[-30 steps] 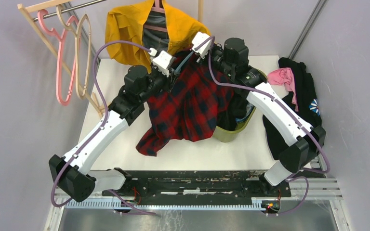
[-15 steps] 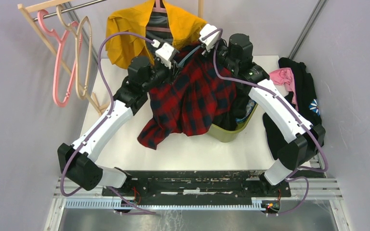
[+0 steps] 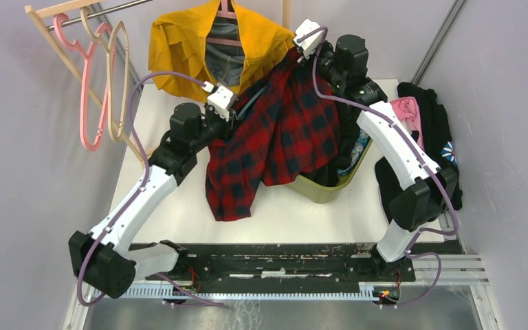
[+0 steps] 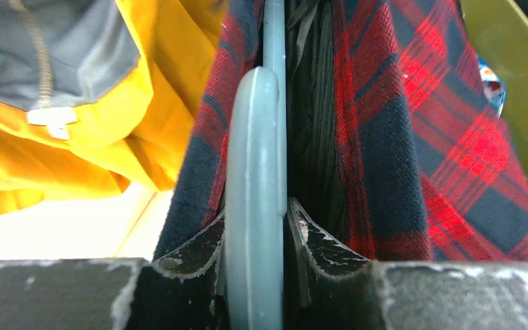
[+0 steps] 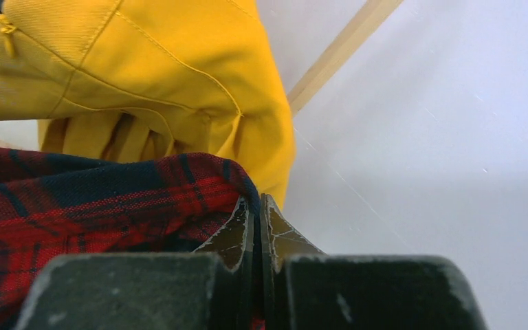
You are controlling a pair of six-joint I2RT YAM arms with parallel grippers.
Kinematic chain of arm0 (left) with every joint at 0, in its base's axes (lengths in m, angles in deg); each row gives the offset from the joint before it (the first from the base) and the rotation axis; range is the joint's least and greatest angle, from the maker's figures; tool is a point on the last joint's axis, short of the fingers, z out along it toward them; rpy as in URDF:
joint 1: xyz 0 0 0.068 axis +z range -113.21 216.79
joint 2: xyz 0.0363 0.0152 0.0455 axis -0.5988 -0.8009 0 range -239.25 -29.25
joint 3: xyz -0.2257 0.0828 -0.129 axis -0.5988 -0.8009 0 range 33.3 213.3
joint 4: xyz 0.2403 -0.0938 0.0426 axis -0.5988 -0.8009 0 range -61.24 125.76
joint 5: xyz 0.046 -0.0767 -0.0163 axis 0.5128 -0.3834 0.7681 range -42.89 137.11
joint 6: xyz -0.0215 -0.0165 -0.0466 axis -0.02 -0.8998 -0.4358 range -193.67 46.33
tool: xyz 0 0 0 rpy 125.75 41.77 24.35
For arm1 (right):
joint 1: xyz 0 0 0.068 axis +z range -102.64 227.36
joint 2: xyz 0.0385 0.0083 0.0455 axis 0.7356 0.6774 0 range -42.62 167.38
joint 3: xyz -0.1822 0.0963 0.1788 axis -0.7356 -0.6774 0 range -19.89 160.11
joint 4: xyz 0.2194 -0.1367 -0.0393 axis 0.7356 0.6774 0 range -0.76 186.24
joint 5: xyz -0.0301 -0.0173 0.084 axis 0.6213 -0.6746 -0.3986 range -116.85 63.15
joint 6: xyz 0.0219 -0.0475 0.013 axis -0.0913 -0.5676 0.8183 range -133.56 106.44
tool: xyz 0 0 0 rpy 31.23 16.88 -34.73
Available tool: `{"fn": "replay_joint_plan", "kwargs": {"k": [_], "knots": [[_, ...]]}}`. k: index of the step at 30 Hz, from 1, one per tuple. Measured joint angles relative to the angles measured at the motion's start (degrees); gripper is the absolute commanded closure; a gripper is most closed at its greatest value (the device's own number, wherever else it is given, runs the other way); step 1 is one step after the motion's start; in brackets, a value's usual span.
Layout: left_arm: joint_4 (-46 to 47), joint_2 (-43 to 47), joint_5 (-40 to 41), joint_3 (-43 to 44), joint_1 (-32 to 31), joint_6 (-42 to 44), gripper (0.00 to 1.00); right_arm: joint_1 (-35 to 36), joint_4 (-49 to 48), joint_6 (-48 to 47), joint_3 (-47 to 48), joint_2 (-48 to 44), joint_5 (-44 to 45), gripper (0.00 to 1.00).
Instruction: Remove the skirt from the hanger
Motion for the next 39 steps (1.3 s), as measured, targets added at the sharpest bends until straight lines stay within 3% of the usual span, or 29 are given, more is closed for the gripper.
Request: {"fn": "replay_joint_plan", "kwargs": {"k": [4,14,22,31,39], "knots": [[-3.9,3.0,0.9,2.6,0.1,0.0,0.97,0.0,-1.0,0.7,-0.1,0.1,-2.3,0.99],[-14.4,-1.6,-0.3,18.7,0.2,0.1,0.97,-1.4,-10.0,3.8,-6.0,-2.3,-1.2,0.99],[-16.5,-1.0,-0.3,20.6,0.2,0.1,0.97,-1.4,-11.0,7.1,-6.1,-1.7,-2.5,0.99],[-18.2,-6.4,-2.8,33.7,0.8,0.0,0.97,0.1,-17.7,8.6,-7.7,2.3,-0.7,0.99],[-13.0,-7.3,-3.0,35.7,1.5,0.0,0.97,4.6,-16.7,10.1,-17.4,0.5,3.0,0.99]]}}
